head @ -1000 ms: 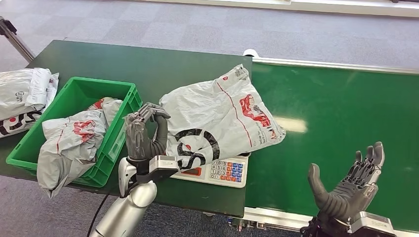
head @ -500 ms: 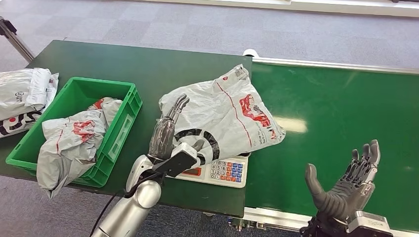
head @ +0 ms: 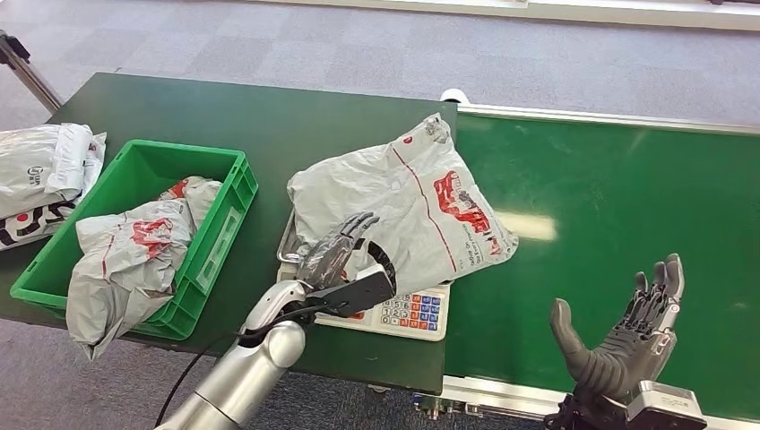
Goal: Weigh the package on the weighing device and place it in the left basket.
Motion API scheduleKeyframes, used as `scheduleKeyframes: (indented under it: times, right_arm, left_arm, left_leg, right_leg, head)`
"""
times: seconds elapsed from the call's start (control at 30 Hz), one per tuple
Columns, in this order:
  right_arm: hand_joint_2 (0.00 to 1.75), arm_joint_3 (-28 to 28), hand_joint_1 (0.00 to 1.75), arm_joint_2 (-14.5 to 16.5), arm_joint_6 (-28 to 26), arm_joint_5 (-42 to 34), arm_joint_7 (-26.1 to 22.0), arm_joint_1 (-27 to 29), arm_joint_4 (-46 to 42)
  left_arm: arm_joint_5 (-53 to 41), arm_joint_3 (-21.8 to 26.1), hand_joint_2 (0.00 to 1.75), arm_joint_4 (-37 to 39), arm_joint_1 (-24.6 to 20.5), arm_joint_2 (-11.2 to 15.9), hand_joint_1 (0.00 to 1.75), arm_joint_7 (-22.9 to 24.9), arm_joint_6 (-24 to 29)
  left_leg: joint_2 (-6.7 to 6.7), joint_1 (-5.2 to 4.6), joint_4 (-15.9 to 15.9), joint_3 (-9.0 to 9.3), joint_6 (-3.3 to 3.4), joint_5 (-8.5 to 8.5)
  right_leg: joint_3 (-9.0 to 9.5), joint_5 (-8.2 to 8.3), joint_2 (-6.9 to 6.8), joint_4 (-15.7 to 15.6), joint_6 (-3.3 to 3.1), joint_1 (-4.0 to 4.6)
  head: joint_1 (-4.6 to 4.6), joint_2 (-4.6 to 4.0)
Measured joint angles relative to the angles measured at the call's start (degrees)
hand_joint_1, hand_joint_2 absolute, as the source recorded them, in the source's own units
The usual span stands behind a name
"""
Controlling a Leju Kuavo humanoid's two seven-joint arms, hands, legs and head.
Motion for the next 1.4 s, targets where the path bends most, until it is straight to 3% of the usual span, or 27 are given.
scheduleKeyframes:
  times: [0.33,0.37,0.47,0.5,0.67,0.83,1.1,1.27,1.4]
  right_arm:
    - [1.75,-0.02,0.00,0.01,0.00,-0.18,0.50,-0.58,0.35]
    - [1.75,-0.02,0.00,0.01,0.00,-0.18,0.55,-0.63,0.41]
    - [1.75,-0.02,0.00,0.02,-0.01,-0.18,0.58,-0.69,0.49]
    - [1.75,-0.02,0.00,0.02,-0.01,-0.18,0.58,-0.69,0.50]
    - [1.75,-0.02,0.00,0.02,-0.03,-0.18,0.58,-0.69,0.55]
    - [1.75,-0.02,0.00,0.03,-0.04,-0.19,0.56,-0.68,0.63]
    - [1.75,-0.02,0.00,0.04,-0.11,-0.39,0.07,-0.69,0.63]
    - [1.75,-0.02,0.00,0.04,-0.13,-0.58,-0.05,-0.70,0.63]
    - [1.75,-0.02,0.00,0.06,-0.09,-0.90,-0.39,-0.67,0.63]
  left_arm:
    - [0.74,-1.42,1.75,2.93,-0.80,-0.02,0.00,-0.44,-3.16]
    - [0.70,-1.62,1.75,3.14,-0.81,-0.02,0.22,-0.42,-3.06]
    - [0.75,-1.90,1.75,3.44,-0.77,-0.02,1.31,-0.61,-2.01]
    - [0.95,-1.91,1.75,3.39,-0.68,-0.02,1.45,-0.88,-1.36]
    - [1.85,-1.88,1.75,2.63,-0.36,-0.01,1.45,-1.91,0.77]
    - [2.11,-1.86,1.75,2.16,-0.30,0.01,1.75,-2.26,1.11]
    - [4.58,-1.58,1.75,0.48,0.45,0.19,1.75,-4.40,2.63]
    - [7.44,-1.07,1.75,-0.83,1.09,0.22,1.75,-7.55,4.88]
    - [11.52,0.02,1.75,-3.73,2.37,0.23,1.75,-14.00,11.18]
  left_leg:
    - [-0.02,0.00,0.00,-0.01,0.00,0.00]
    - [-0.02,0.00,0.00,-0.01,0.00,0.00]
    - [-0.02,0.00,0.00,0.00,0.00,0.00]
    - [-0.02,0.00,0.00,0.00,0.00,0.00]
    - [-0.03,0.00,0.00,-0.01,0.00,0.00]
    - [-0.03,0.00,0.00,-0.01,0.00,0.00]
    - [-0.02,0.00,0.00,-0.01,0.00,0.00]
    - [-0.02,0.00,0.00,-0.02,0.00,0.00]
    - [-0.01,0.00,0.00,-0.02,0.00,0.00]
  right_leg:
    - [0.03,0.00,-0.01,0.00,0.00,0.00]
    - [0.04,0.00,-0.01,0.00,0.00,0.00]
    - [0.04,0.00,-0.01,0.00,0.00,0.00]
    - [0.04,0.00,-0.01,0.00,0.00,0.00]
    - [0.04,0.00,-0.01,0.00,0.00,0.00]
    - [0.04,0.00,-0.01,0.00,0.00,0.00]
    - [0.04,0.00,-0.01,0.00,0.00,0.00]
    - [0.04,0.00,-0.01,0.00,0.00,0.00]
    - [0.03,0.00,-0.01,0.00,0.00,0.00]
  head:
    - [0.01,0.00]
    - [0.01,0.00]
    - [0.00,0.00]
    - [0.00,0.00]
    - [0.00,0.00]
    - [0.01,0.00]
    - [0.00,0.00]
    - [0.01,0.00]
    - [0.00,0.00]
